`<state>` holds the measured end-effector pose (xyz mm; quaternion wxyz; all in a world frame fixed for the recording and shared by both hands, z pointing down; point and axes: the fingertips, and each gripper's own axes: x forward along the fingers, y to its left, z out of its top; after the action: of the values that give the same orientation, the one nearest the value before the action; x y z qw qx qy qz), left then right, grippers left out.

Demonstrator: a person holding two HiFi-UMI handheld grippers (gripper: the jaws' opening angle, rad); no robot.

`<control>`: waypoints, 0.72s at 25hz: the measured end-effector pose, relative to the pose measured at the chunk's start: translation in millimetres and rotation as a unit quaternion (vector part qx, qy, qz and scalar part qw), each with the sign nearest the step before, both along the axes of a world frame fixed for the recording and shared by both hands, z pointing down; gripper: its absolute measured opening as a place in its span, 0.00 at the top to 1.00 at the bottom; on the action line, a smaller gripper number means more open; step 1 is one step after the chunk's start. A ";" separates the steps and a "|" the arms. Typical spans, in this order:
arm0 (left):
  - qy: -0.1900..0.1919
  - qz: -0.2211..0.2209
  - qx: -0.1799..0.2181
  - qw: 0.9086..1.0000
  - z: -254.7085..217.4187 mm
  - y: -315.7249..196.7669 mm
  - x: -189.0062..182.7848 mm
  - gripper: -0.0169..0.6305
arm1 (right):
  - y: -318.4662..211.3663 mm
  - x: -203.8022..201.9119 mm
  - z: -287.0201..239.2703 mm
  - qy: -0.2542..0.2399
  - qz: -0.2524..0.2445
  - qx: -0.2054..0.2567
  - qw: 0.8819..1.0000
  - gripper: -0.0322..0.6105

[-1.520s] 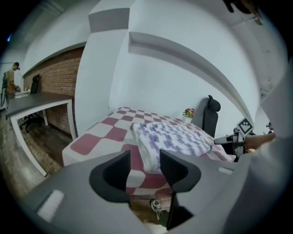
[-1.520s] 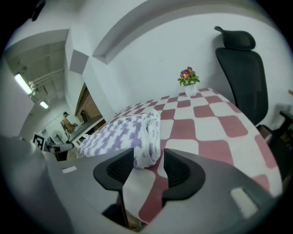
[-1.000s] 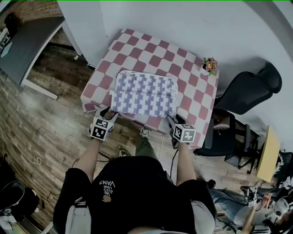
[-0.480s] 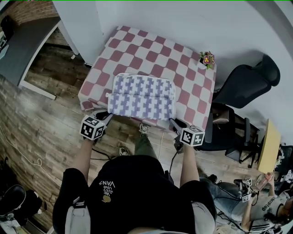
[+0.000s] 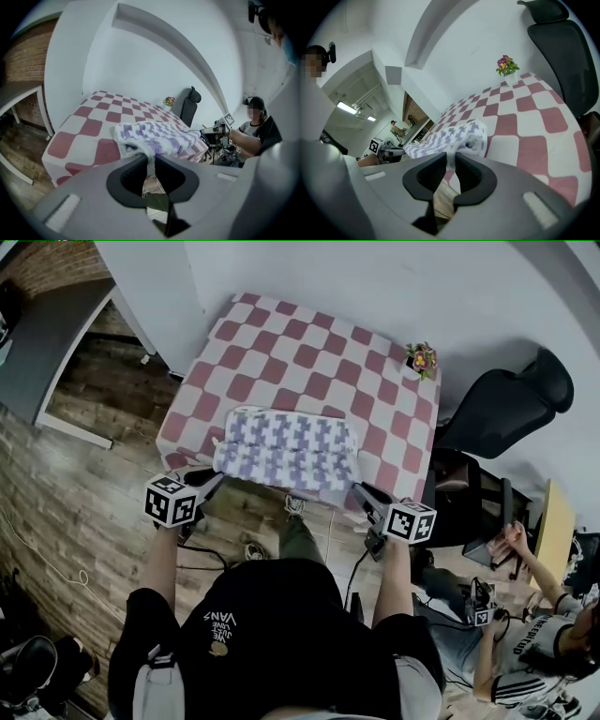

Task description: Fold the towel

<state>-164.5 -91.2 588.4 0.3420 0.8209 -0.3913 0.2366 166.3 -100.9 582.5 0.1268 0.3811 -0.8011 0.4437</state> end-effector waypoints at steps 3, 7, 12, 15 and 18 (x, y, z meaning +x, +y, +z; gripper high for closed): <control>0.011 -0.014 0.002 1.000 -8.0 -34.2 -0.5 0.89 | -37.7 2.6 -5.3 -0.009 0.009 -0.002 1.000 0.86; 0.017 -0.039 -0.006 0.999 -6.2 -79.5 -3.3 0.89 | -84.6 -0.7 -4.6 -0.017 0.027 -0.012 0.999 0.89; 0.011 -0.083 -0.035 0.996 16.8 -124.2 -7.1 0.90 | -133.2 -2.1 22.4 0.010 0.033 -0.043 0.999 0.90; 0.010 -0.100 -0.048 0.994 31.9 -146.0 -7.6 0.91 | -156.4 -3.0 37.2 0.028 0.035 -0.055 0.997 0.91; 0.008 -0.116 -0.073 0.991 48.6 -151.8 -7.7 0.91 | -168.4 -3.7 51.0 0.049 0.028 -0.066 0.996 0.91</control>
<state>-172.2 -243.0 637.0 0.4292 0.7448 -0.4630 0.2161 162.6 -269.3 633.5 0.1783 0.4154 -0.7522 0.4794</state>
